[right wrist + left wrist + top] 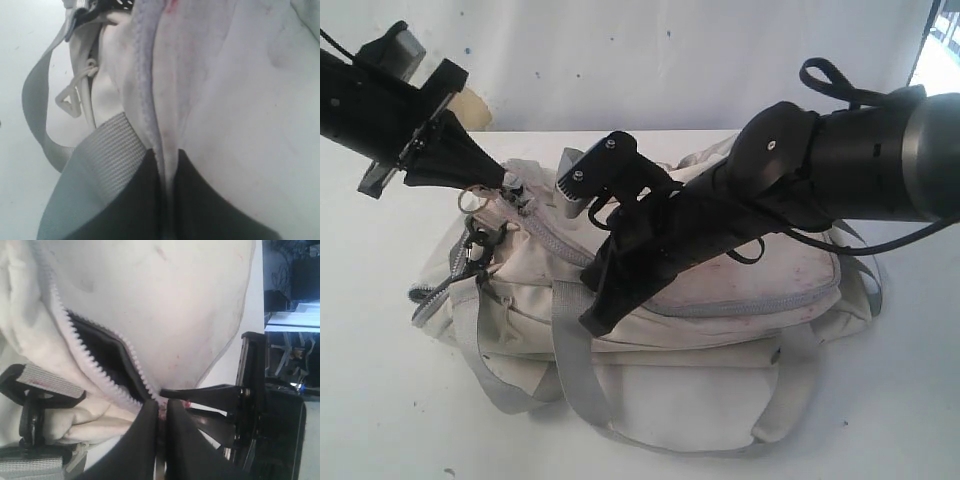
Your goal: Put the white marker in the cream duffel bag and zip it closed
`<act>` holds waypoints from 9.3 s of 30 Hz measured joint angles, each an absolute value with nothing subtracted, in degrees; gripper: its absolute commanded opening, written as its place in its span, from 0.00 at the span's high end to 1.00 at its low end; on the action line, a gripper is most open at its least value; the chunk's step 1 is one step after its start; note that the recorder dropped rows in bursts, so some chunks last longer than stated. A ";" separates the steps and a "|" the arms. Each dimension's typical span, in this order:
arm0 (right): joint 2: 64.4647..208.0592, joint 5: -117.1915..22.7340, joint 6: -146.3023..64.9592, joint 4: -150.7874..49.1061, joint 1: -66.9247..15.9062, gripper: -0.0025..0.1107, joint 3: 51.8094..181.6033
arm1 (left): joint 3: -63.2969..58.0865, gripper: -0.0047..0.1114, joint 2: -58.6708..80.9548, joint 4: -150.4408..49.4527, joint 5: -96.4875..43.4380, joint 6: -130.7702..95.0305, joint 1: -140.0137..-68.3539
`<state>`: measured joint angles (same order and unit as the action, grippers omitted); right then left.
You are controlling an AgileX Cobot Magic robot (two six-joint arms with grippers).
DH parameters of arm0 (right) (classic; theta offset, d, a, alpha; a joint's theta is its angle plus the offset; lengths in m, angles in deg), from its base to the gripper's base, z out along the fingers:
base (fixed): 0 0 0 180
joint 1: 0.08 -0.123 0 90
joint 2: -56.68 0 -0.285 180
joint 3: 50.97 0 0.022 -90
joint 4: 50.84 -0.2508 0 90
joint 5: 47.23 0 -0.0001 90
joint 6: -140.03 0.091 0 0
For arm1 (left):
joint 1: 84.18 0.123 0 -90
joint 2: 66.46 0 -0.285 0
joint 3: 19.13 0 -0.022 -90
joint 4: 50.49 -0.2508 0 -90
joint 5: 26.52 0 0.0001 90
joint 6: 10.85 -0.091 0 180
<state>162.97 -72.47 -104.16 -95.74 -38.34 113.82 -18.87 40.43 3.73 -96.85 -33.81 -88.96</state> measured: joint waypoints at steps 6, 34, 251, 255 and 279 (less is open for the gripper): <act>162.97 -72.47 -104.04 -94.87 -38.34 0.98 113.95 | -18.87 0.96 40.76 5.84 -97.96 -35.09 -86.39; 158.43 -74.78 -98.81 -83.04 -38.34 0.98 114.07 | -18.77 0.96 40.85 5.67 -77.21 -50.65 -87.08; 64.68 -56.77 -47.59 -51.22 -2.35 0.98 52.22 | 57.81 0.96 -58.48 -43.49 -32.52 -17.18 -85.46; 64.68 -56.77 -47.59 -51.22 -2.35 0.98 52.22 | 57.81 0.96 -58.48 -43.49 -32.52 -17.18 -85.46; 64.68 -56.86 -47.59 -51.22 -2.35 0.98 52.22 | 57.81 0.96 -58.48 -49.70 -33.56 -9.58 -85.46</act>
